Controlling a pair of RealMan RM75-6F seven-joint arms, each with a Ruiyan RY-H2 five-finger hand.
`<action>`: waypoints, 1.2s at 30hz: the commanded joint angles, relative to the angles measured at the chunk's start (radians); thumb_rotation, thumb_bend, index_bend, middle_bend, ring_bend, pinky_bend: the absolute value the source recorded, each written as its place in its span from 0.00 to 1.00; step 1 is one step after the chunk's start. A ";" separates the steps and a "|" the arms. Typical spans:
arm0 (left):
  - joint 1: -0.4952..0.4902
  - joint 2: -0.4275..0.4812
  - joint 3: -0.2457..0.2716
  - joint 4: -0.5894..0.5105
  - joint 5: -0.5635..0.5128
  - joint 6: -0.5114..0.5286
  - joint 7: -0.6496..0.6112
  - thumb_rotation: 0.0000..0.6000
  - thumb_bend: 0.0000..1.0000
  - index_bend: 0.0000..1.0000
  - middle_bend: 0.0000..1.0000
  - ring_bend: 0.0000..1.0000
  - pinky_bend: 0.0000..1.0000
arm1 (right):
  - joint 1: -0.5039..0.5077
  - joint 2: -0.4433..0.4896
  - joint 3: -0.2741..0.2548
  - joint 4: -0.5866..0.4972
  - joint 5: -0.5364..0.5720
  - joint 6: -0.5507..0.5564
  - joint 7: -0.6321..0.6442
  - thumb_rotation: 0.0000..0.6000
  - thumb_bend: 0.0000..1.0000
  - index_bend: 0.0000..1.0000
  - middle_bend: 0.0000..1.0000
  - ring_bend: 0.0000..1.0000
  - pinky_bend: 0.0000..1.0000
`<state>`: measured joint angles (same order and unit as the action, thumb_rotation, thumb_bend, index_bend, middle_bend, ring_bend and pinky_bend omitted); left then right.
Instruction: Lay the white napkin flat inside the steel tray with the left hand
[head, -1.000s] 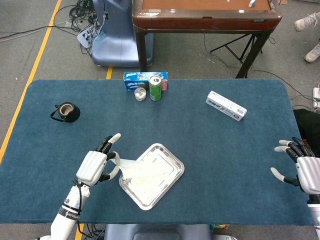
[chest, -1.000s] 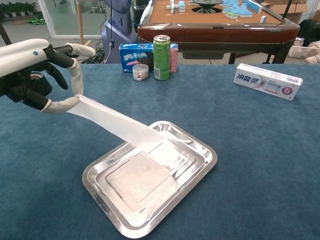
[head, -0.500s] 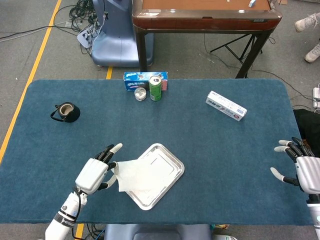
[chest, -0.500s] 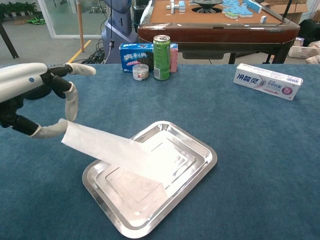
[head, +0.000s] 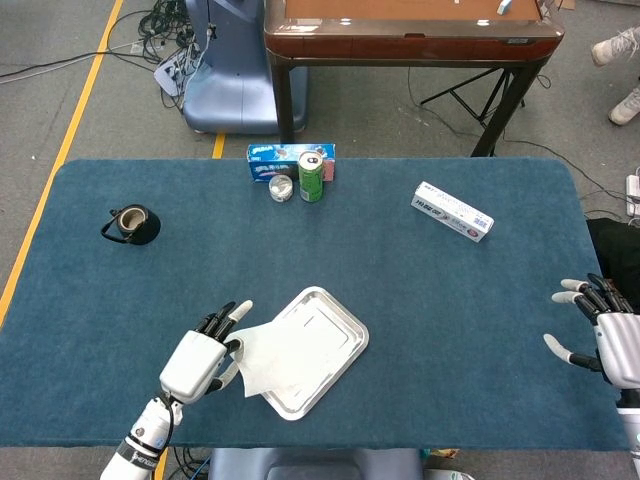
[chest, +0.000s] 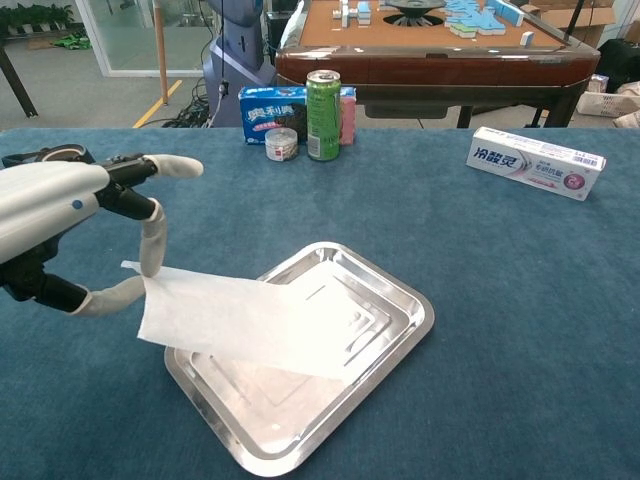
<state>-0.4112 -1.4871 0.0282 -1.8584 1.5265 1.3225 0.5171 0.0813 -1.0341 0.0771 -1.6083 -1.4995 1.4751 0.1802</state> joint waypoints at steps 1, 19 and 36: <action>0.004 -0.020 -0.001 0.002 -0.016 -0.016 0.023 1.00 0.49 0.63 0.07 0.00 0.18 | -0.001 0.001 0.000 -0.001 0.001 0.001 0.000 1.00 0.21 0.35 0.25 0.10 0.20; -0.005 -0.079 0.004 0.009 -0.047 -0.090 0.098 1.00 0.48 0.62 0.07 0.00 0.18 | -0.009 0.012 0.005 -0.005 0.002 0.016 0.016 1.00 0.21 0.35 0.25 0.10 0.20; -0.012 -0.132 -0.005 0.006 -0.111 -0.126 0.201 1.00 0.48 0.58 0.07 0.00 0.18 | -0.014 0.019 0.009 -0.008 0.005 0.022 0.028 1.00 0.21 0.35 0.25 0.10 0.20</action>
<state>-0.4234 -1.6119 0.0255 -1.8514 1.4226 1.1967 0.7092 0.0669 -1.0149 0.0860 -1.6164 -1.4940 1.4972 0.2080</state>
